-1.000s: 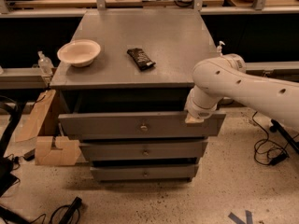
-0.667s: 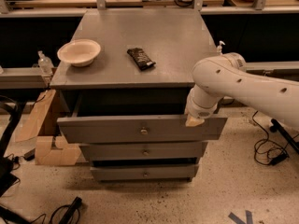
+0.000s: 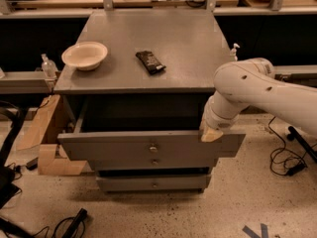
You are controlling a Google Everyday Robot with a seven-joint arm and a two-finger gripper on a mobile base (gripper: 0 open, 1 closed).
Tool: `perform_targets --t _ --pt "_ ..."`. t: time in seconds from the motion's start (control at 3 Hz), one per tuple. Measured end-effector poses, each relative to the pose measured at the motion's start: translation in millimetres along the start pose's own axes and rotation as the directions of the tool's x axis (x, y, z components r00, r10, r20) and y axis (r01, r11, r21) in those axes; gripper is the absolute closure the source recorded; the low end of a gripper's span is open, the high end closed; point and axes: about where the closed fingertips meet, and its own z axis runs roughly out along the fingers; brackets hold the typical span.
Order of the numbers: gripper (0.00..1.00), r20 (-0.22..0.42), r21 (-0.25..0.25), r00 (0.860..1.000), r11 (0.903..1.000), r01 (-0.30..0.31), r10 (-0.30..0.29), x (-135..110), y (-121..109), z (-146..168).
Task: Open top drawer
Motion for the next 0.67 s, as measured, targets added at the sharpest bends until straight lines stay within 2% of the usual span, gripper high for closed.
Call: perform_targets --t 0.33,0.67 --pt "1.00 0.001 0.000 1.000 1.0000 -0.001 0.001 1 2 -1" --pt "1.00 0.018 -0.003 1.000 0.9999 -0.016 0.016 8 25 -17"
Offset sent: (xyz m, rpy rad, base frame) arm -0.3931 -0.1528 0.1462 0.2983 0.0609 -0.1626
